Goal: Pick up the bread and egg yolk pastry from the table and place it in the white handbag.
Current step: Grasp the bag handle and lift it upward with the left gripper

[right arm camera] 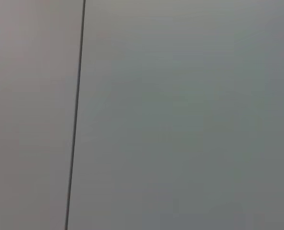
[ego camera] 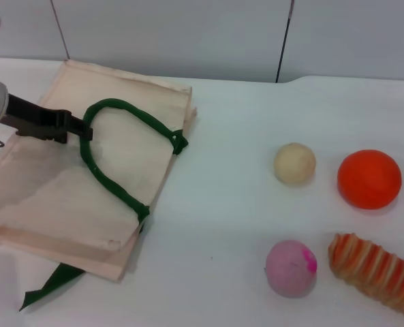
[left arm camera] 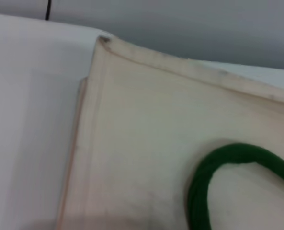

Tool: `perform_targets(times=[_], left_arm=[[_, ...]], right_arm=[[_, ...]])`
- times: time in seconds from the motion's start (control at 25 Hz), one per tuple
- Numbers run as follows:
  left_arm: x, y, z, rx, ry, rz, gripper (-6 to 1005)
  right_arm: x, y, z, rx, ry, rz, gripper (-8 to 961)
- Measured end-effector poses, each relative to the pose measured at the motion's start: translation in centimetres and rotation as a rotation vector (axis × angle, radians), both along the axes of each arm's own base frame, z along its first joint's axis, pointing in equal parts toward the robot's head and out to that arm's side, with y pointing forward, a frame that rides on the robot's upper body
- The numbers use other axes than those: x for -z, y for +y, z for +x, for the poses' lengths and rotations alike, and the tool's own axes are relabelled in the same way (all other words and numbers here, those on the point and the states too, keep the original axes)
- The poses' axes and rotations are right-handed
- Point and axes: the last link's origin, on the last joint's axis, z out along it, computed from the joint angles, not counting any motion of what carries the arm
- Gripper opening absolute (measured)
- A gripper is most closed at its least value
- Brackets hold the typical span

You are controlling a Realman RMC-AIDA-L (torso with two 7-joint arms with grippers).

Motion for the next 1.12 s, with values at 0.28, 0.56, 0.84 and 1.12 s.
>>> perform_targets(times=[0.28,0.56,0.84,1.12], left_arm=[[0.4,1.2,0.6,0.045,0.035,0.043,613],[2.2,1.8,1.4,0.082,0.049,0.019,612],[4.2,1.5,1.5,0.071,0.067,-0.032,612],[4.7,1.2,1.4,0.046,0.094,-0.071,612]], right_arm=[[0.0,0.2,-0.3,-0.008,0.004,0.000,713],[0.1,0.3,-0.5,-0.015,0.005,0.001,712],[0.1,0.4,-0.7,-0.019,0.008,0.000,711],[0.0,0.5,-0.8,-0.025,0.028,-0.008,710]])
